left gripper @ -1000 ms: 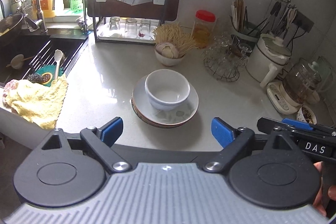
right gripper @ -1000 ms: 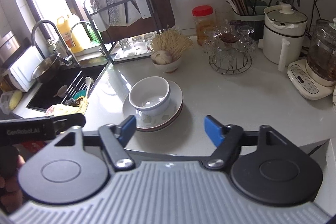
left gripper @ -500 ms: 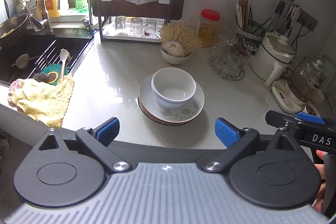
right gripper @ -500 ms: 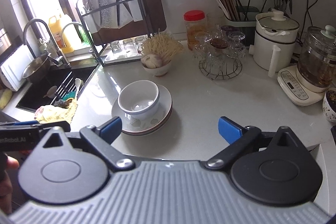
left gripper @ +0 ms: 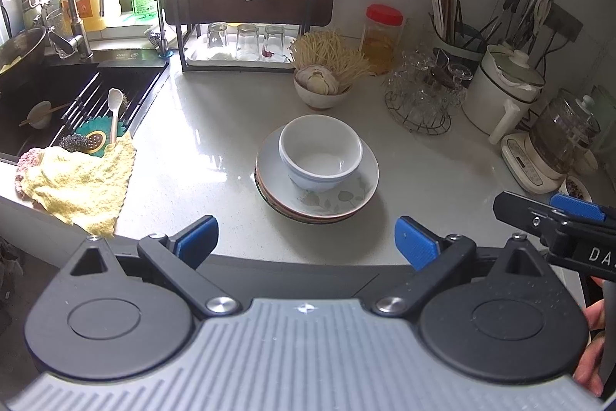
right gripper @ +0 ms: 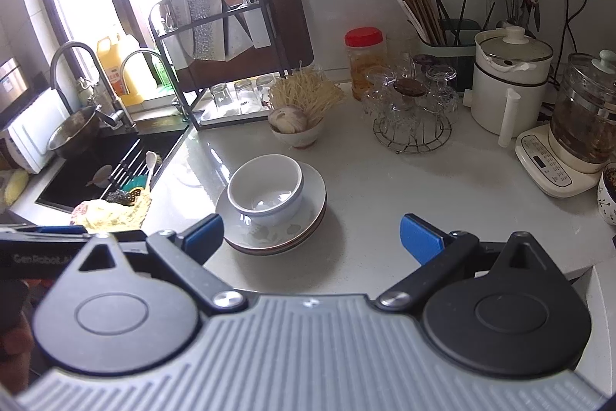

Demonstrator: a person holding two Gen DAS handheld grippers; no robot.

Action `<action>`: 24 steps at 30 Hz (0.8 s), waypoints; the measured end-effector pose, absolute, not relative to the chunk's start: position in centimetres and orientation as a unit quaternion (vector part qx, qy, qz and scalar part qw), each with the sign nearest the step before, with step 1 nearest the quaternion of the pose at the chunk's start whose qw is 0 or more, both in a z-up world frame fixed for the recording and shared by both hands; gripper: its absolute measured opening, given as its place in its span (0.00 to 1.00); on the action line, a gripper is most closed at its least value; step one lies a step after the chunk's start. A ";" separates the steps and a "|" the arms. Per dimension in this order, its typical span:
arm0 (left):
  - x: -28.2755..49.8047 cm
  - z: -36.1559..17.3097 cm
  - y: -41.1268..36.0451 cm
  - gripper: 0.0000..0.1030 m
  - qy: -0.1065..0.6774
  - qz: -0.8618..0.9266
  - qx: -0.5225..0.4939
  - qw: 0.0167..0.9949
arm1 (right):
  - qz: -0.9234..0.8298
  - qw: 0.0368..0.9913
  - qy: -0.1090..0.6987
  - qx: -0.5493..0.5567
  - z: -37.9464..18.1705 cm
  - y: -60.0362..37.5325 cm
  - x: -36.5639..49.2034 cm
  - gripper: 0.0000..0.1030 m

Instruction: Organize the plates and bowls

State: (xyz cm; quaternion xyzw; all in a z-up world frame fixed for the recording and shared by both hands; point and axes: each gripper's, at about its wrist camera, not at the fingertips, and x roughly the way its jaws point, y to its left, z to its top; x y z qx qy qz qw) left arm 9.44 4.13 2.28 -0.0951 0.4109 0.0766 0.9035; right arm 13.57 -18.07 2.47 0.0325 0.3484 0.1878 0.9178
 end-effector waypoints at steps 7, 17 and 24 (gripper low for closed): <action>9.3 2.5 3.9 0.97 0.408 0.073 -0.089 0.906 | 0.185 0.920 0.345 0.034 2.6 -18.3 13.2 0.97; 8.9 2.8 3.6 0.98 0.404 0.069 -0.089 0.908 | 0.185 0.920 0.344 0.038 2.6 -18.4 12.6 0.97; 8.3 3.0 3.5 0.98 0.401 0.069 -0.088 0.909 | 0.185 0.919 0.347 0.039 2.5 -18.4 12.2 0.97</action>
